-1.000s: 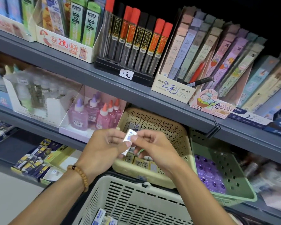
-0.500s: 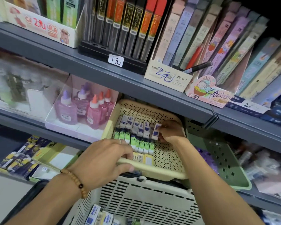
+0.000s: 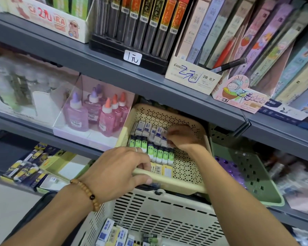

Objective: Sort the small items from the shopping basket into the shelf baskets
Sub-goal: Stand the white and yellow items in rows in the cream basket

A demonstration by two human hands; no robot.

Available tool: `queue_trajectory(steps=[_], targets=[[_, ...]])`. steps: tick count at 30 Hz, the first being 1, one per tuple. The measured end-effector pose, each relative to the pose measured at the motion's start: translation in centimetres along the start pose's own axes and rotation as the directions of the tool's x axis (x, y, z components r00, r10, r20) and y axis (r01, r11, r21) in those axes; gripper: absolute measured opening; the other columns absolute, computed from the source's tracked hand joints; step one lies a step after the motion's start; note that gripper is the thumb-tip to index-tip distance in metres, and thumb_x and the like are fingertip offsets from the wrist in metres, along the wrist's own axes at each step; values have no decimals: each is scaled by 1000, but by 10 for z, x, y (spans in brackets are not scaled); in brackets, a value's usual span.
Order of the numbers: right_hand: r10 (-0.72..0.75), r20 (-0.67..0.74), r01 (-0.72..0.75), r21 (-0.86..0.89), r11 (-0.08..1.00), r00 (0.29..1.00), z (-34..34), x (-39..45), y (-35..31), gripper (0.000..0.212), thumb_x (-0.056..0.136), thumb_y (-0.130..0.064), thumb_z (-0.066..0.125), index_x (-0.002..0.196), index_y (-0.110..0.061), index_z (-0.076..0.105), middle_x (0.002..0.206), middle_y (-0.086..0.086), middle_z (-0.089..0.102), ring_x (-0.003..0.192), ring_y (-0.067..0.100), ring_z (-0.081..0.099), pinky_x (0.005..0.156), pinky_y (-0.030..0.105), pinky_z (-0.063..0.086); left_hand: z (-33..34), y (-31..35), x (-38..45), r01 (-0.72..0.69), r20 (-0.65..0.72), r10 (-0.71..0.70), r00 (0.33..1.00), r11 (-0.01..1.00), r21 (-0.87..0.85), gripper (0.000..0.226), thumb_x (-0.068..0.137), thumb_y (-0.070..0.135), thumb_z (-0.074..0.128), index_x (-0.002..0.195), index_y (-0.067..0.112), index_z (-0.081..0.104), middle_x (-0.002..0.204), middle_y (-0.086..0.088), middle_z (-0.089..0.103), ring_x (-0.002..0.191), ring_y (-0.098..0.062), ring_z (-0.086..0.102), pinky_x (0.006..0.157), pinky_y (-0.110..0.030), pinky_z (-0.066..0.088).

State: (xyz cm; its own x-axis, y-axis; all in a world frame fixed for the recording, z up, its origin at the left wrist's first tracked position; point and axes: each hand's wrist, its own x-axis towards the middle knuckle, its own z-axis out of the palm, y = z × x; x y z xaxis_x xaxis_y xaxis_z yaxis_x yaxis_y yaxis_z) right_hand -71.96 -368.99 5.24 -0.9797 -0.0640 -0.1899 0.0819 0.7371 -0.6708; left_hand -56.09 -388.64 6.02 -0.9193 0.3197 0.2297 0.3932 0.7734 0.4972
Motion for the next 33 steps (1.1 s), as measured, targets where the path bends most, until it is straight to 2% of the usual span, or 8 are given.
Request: queue_trajectory(steps=[4,8,11,15,19,23,28,33], targets=[[-34,49,34,-1,999,998,11,-1,-10,18,86,-16,72,104,-18,69,104,2,71,95,19,67,92,36,55,1,1,-1,14,11,-13,1000,1000,-23,19,80,55,67,85,37,62,84,21,58,79,7,49,69,-15,38],[-16,6,16,87,996,1000,11,-7,-8,18,92,-11,62,84,-25,70,83,-3,72,79,14,69,84,36,59,2,2,0,27,31,-25,999,998,-49,16,82,51,67,85,36,61,86,19,56,81,6,48,69,-14,35],[-8,-53,19,206,978,999,3,-22,-6,29,94,-9,59,75,-29,67,86,-2,71,89,22,70,89,41,57,3,3,0,35,10,-35,999,998,-59,15,83,49,68,87,36,62,88,18,56,78,6,47,66,-10,33],[-81,-153,118,248,962,985,-12,-70,-8,19,94,-14,58,87,-28,69,87,-9,72,89,15,71,79,26,57,2,14,-9,75,-61,-82,995,992,-104,19,86,45,65,101,34,65,92,20,54,84,5,51,79,-14,43],[-199,-281,273,256,927,939,-26,-134,-10,21,94,-17,59,86,-35,66,77,-10,72,79,9,69,75,31,58,0,36,-30,69,-236,-139,962,957,-283,21,89,33,63,109,30,66,97,22,57,94,9,54,81,-1,38],[-178,-325,298,370,880,929,-30,-194,8,15,94,-19,59,97,-28,72,89,-7,73,80,8,70,67,26,59,17,51,-59,159,-189,-306,933,823,-546,18,91,22,62,105,33,64,100,19,63,94,10,57,78,-1,43],[22,-95,31,520,854,995,2,-236,67,13,94,-17,61,90,-24,71,89,3,73,72,6,68,61,19,55,70,45,-88,473,152,-460,875,744,-472,25,94,28,60,118,23,61,108,13,63,105,-3,59,86,-15,43],[204,228,-272,327,905,952,43,-230,135,18,97,-22,58,94,-10,71,94,12,72,81,18,69,65,18,54,125,24,-89,640,349,-595,724,768,-18,60,85,44,65,135,15,47,137,-3,54,124,-25,52,106,-33,40]])
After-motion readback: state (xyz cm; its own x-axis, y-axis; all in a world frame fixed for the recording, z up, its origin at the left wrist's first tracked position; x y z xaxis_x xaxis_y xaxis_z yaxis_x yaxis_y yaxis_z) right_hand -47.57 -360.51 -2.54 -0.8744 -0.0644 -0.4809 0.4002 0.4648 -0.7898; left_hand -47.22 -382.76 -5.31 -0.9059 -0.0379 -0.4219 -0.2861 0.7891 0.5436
